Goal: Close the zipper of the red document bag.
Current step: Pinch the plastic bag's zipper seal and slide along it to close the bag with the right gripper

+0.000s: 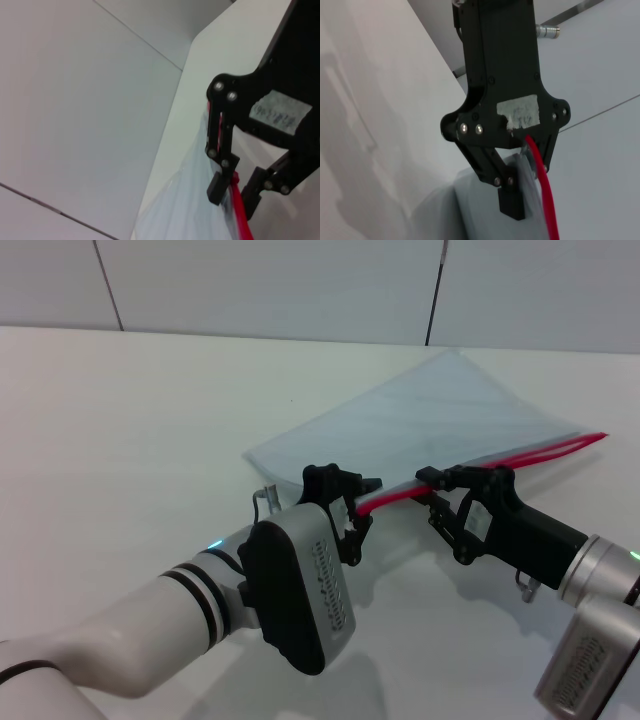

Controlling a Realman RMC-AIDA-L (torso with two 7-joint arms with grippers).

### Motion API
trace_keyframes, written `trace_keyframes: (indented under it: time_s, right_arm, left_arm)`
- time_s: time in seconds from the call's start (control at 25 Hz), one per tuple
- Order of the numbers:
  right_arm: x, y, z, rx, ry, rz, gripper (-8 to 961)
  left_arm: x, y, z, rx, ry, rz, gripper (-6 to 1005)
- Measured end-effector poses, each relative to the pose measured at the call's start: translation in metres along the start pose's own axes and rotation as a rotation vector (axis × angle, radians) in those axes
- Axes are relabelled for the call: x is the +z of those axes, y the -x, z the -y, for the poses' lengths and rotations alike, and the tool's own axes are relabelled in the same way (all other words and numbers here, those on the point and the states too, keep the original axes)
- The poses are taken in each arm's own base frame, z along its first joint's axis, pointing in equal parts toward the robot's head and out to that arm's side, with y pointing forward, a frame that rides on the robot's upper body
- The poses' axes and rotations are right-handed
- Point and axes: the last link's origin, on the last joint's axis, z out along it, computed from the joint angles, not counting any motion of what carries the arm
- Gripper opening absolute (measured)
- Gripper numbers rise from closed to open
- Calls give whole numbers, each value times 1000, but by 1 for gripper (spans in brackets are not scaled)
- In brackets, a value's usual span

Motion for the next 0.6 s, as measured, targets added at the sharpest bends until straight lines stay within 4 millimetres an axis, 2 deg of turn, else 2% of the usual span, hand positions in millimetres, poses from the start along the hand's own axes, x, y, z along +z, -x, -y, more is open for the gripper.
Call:
trace_keyframes:
  time_s: [0.08,0.6]
  right_arm:
    - [0,0,0,1,2,-2,236]
    - [0,0,-1,3,4,-4,133]
  left_arm:
    - [0,0,0,1,2,0,54]
    - [1,1,0,1,4,0,54]
